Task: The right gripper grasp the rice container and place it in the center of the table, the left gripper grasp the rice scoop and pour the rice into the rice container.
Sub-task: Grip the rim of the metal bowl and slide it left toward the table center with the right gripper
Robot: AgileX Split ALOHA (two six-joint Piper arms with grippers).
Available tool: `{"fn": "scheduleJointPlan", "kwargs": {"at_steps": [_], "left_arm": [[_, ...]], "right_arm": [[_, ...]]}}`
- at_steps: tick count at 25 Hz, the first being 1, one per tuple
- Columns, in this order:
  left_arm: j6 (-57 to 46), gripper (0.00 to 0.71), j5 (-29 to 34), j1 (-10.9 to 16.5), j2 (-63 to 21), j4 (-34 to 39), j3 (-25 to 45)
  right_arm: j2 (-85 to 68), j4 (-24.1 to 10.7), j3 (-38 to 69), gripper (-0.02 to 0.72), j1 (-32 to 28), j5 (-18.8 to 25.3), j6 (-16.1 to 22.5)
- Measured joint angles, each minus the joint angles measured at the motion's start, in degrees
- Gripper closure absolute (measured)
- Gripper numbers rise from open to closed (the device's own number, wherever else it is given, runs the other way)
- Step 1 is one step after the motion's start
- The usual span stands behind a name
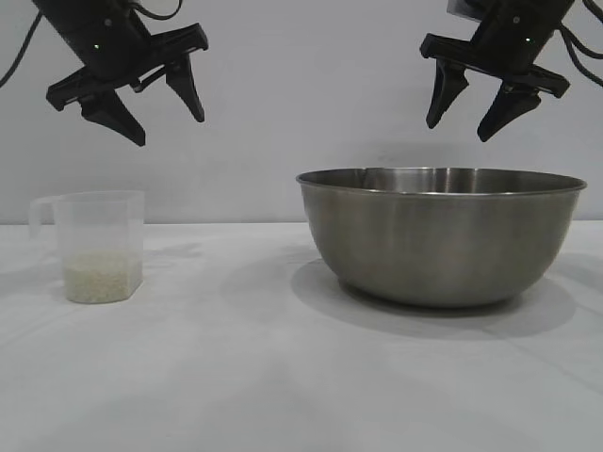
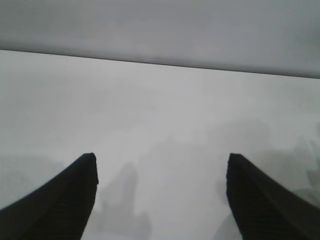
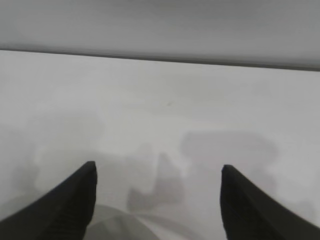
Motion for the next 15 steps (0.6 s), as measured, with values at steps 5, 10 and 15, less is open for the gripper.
{"fn": "scheduleJointPlan", "kwargs": {"at_steps": [5,10,15], "left_arm": [[0.00,0.235,0.00,0.00,0.00,0.00,0.00],[0.00,0.235,0.04,0.00,0.00,0.00,0.00],[0.00,0.235,1.11,0.00,0.00,0.00,0.00]], "right_arm": [[0.00,0.00,0.00,0.225,0.00,0.10,0.00],[0.00,0.00,0.00,0.225,0.00,0.10,0.00],[-0.25,-2.48,0.00,0.225,0.00,2.88,0.00]]}}
